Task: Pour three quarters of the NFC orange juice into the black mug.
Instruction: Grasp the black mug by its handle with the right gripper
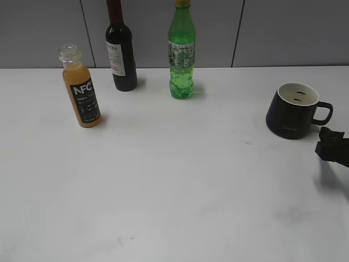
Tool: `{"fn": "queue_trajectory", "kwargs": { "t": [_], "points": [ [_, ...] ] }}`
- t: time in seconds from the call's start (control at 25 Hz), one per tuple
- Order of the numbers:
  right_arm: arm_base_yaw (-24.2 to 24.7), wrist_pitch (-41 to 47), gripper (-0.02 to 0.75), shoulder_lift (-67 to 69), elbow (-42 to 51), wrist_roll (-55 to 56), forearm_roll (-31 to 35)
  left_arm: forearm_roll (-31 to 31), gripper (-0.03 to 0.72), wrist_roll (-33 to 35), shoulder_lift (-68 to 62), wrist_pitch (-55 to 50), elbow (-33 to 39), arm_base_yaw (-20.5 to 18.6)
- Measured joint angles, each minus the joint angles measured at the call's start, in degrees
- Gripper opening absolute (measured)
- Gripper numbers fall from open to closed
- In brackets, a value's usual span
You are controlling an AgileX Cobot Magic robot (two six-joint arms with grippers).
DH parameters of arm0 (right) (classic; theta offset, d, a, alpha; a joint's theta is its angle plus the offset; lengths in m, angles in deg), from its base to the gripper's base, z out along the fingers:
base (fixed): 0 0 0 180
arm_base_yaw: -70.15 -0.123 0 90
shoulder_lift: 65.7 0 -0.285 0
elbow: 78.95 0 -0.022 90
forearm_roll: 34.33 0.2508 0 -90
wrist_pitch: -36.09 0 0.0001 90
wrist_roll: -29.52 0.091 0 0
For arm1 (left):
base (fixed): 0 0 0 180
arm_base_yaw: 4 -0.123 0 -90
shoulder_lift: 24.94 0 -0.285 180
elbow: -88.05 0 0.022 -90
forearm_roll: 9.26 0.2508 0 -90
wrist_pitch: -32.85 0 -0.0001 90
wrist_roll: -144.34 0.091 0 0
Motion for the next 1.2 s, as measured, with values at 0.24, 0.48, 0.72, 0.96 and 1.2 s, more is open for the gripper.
{"fn": "queue_trajectory", "kwargs": {
  "t": [0.24,0.48,0.72,0.96,1.2],
  "points": [
    [1.1,0.0,0.637,0.1,-2.7,-1.5,0.6,0.0,0.221,0.0,0.0,0.0,0.0,0.0],
    [4.5,-0.1,0.626,0.5,-4.6,-1.8,-2.2,0.0,0.221,0.0,0.0,0.0,0.0,0.0],
    [5.2,-0.1,0.619,3.9,-7.3,-1.6,-4.5,0.0,0.221,0.0,0.0,0.0,0.0,0.0],
    [5.4,-0.1,0.616,6.9,-10.2,-1.6,-5.1,0.0,0.221,0.0,0.0,0.0,0.0,0.0],
    [7.4,-0.1,0.605,9.1,-11.1,-1.5,-7.2,0.0,0.221,0.0,0.0,0.0,0.0,0.0]
  ]
}}
